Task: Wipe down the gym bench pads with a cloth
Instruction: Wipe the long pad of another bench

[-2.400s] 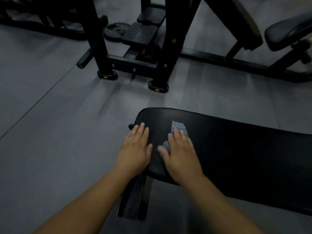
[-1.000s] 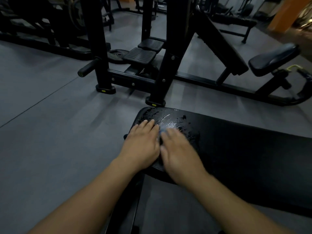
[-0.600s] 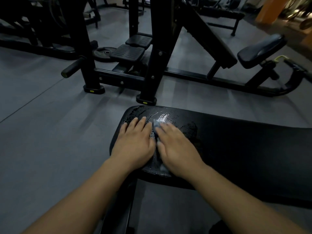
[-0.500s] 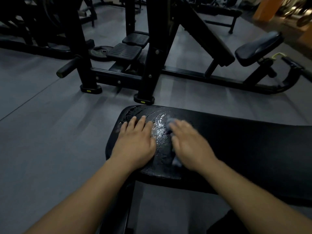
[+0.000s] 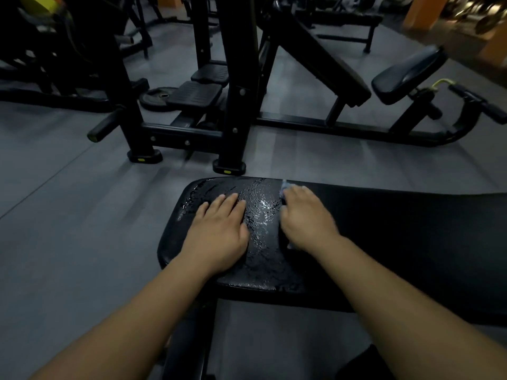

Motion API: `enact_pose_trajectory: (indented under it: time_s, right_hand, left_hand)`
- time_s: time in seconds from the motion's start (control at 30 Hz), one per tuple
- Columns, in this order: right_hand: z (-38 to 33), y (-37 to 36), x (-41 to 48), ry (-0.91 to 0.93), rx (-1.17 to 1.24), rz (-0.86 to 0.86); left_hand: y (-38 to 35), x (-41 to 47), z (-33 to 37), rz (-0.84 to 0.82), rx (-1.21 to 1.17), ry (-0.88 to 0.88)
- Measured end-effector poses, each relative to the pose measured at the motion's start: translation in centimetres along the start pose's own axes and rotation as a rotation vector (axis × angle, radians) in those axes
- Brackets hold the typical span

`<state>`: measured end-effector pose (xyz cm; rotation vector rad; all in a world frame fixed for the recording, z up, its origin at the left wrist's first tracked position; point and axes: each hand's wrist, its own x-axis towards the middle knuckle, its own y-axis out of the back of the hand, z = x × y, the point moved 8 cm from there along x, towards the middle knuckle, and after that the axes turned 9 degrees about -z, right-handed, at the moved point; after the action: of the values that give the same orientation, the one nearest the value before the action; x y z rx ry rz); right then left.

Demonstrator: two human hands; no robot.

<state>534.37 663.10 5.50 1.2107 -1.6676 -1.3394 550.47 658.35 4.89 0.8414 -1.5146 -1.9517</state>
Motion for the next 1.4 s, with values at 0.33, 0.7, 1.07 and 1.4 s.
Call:
enact_pose_trajectory:
  time_s: [0.33,0.7,1.07,1.4]
  right_hand:
    - [3.8,-0.2,-4.8,-0.059,-0.026,0.047]
    - [10.1,2.1,-1.5,-0.152,-0.011,0.047]
    - [10.9,2.6,-0.8,-0.127,-0.007,0.065]
    - [13.6,3.5,-5.4,-0.188,-0.038,0.101]
  left_hand:
    - [-0.6,0.3,3.2,0.008,-0.025,-0.004]
    - [-1.4,2.1,9.4,-0.016,-0.030,-0.097]
    - [-1.9,3.1,10.6,-0.056,0.040,-0.076]
    - [-2.5,2.5,15.5,-0.013,-0.029,-0.248]
